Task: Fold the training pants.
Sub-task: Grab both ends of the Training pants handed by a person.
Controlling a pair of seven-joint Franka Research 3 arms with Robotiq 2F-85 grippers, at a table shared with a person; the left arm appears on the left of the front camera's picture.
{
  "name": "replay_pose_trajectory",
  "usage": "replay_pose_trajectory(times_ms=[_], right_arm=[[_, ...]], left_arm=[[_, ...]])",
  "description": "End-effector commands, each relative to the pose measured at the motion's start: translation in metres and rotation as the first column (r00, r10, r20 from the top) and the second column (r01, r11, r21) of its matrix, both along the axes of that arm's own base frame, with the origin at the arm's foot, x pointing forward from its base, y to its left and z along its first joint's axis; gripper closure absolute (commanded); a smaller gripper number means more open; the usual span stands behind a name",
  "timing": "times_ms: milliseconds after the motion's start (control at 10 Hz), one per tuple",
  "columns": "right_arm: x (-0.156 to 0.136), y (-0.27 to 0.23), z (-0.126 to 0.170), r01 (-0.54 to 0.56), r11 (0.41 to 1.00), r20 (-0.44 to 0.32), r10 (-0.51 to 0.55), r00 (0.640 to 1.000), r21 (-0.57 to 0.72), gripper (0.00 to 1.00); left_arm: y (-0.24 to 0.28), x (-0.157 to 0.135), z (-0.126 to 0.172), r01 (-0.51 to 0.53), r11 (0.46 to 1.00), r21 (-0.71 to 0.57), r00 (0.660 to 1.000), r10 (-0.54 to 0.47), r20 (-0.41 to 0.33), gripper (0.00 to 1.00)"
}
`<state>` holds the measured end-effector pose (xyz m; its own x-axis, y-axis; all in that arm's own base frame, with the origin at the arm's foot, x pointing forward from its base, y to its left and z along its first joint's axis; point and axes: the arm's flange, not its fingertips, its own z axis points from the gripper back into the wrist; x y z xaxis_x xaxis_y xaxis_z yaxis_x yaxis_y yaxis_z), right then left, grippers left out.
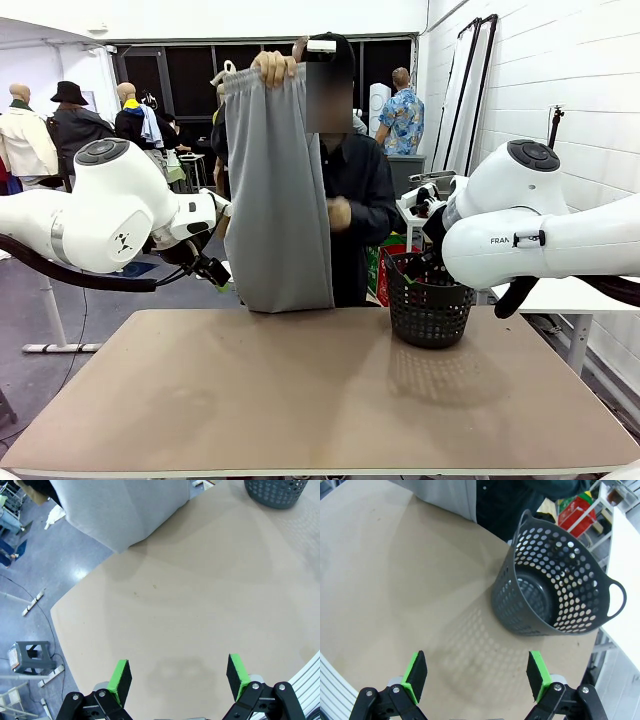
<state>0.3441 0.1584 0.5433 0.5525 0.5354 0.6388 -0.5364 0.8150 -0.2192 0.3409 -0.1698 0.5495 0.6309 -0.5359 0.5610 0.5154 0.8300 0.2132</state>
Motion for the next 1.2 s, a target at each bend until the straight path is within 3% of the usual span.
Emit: replay_pose_trajectory(times_ms=[0, 1100], right_arm=[[0.0000, -0.0001, -0.0012, 0.000, 1.000, 0.007, 0.000, 1.000, -0.001, 0.00], [0.0000, -0.0001, -0.0012, 0.000, 1.000, 0.007, 0.000, 1.000, -0.001, 0.00]], left_arm=[[0.0008, 0.0004, 0.0002, 0.007, 1.000, 0.001, 1.000, -0.007, 0.000, 0.00], [0.0008, 0.0004, 0.0002, 0.007, 1.000, 0.001, 1.000, -0.007, 0.000, 0.00]])
